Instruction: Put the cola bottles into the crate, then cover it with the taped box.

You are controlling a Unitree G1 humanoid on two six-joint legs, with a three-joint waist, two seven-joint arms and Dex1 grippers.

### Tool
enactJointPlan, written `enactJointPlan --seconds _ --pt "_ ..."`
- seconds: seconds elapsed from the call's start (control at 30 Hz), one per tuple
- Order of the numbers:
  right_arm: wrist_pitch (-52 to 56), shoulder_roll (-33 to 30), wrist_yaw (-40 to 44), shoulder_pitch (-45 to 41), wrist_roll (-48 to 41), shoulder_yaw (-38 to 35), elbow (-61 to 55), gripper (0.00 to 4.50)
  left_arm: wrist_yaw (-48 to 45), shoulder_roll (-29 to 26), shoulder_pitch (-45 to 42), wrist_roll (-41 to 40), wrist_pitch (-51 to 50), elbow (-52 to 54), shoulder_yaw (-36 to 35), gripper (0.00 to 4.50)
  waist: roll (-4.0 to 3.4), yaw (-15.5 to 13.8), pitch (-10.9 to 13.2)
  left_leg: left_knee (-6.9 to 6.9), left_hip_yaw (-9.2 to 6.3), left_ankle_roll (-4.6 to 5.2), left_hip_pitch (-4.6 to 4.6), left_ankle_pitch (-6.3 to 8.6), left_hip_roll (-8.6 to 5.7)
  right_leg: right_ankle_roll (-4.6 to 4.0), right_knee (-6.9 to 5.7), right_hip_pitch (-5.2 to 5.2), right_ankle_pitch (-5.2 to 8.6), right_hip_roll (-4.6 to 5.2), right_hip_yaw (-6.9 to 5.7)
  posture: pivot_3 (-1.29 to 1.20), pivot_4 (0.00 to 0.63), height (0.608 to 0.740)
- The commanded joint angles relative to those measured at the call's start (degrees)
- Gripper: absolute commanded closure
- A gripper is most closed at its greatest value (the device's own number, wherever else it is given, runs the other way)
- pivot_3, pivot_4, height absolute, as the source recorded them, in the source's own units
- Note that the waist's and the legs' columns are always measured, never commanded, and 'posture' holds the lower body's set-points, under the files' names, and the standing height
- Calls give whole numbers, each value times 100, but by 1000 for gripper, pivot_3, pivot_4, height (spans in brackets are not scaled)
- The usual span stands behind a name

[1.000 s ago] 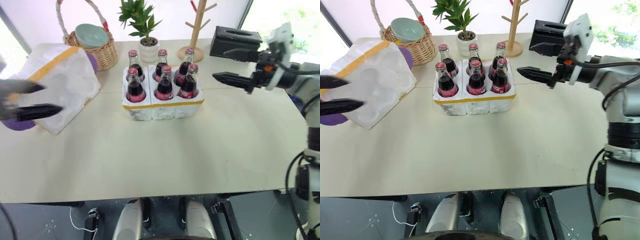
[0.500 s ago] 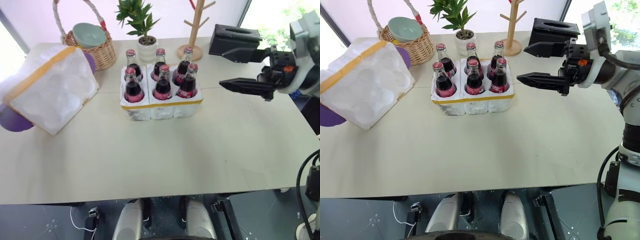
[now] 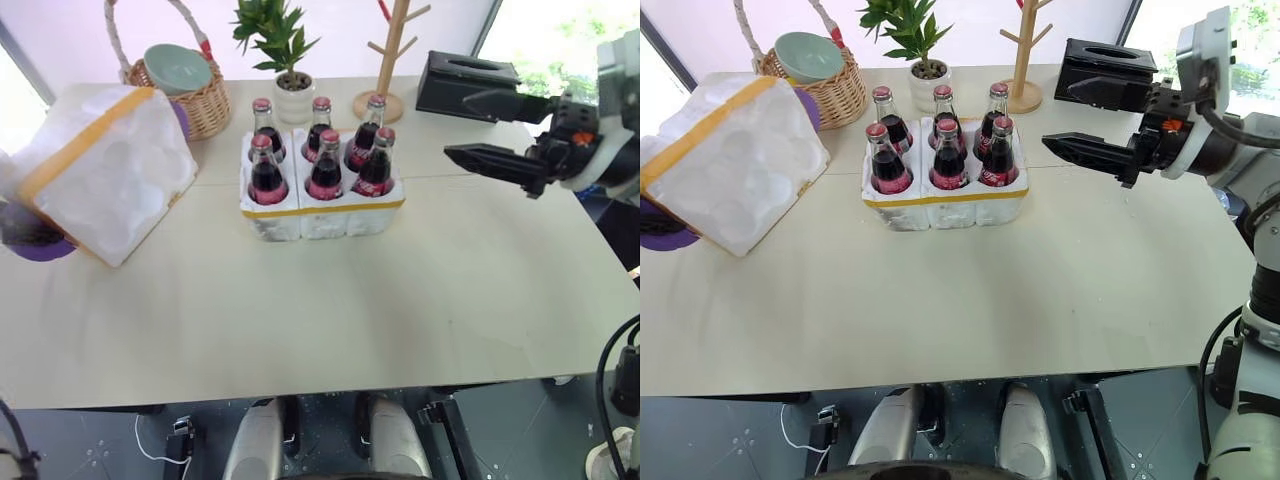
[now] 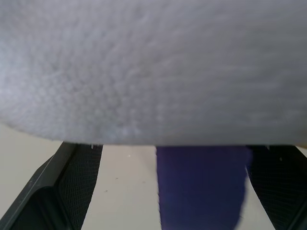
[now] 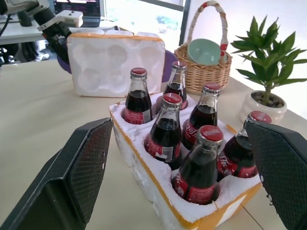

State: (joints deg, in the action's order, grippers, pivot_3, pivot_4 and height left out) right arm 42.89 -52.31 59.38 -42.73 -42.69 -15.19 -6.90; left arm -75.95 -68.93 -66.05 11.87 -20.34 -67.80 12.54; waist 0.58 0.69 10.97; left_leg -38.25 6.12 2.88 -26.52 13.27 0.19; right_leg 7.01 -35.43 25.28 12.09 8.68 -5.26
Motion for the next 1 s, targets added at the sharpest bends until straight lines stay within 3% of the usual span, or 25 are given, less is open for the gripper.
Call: enactJointPlan --seconds 0.03,0.07,0.27,0.3,0.53,0.7,0.83,1.0 --pt "1 -11 -130 88 -189 -259 -318 0 270 5 -136 204 158 -252 -19 545 0 -3 0 0 -1 1 0 1 0 0 0 0 0 1 0 0 150 736" --pt "7 -16 -150 114 -214 -269 -351 0 276 21 -153 228 177 -293 -29 848 0 -3 0 0 -1 1 0 1 0 0 -2 1 0 0 0 0 150 736" --pt "-70 -39 -187 234 -185 -232 -371 0 213 28 -285 329 260 -360 -43 3874 6 -6 -3 -7 -1 3 1 1 2 0 -6 -1 0 0 0 0 150 736" --pt "-86 -37 -184 247 -178 -225 -367 0 227 20 -298 346 272 -364 -44 4122 6 -5 -3 -8 -1 4 1 2 3 0 -5 -1 0 0 0 0 150 736" --pt "-113 -265 -123 605 110 -141 -167 0 1531 -6 -398 -101 1130 26 -785 4133 20 -12 2 -10 -3 5 0 2 5 0 -13 0 0 0 0 0 150 736" --pt "-168 -332 -215 878 249 -276 -134 0 2124 125 219 -651 2644 1587 -1510 4133 31 -8 5 -51 -8 3 -8 5 7 0 -21 -9 -1 6 -1 0 150 736" --pt "-142 -340 -292 1025 262 -340 -167 0 2576 582 984 -946 2517 3480 -1837 4133 30 -14 5 -82 -6 9 -7 13 7 1 -39 -17 -2 12 1 0 150 736" --pt "-69 -259 -484 973 197 -387 -153 0 3519 1279 974 -438 2665 4296 -1544 4133 31 -18 5 -93 -6 7 -7 10 6 2 -55 -18 -2 8 1 0 150 736"
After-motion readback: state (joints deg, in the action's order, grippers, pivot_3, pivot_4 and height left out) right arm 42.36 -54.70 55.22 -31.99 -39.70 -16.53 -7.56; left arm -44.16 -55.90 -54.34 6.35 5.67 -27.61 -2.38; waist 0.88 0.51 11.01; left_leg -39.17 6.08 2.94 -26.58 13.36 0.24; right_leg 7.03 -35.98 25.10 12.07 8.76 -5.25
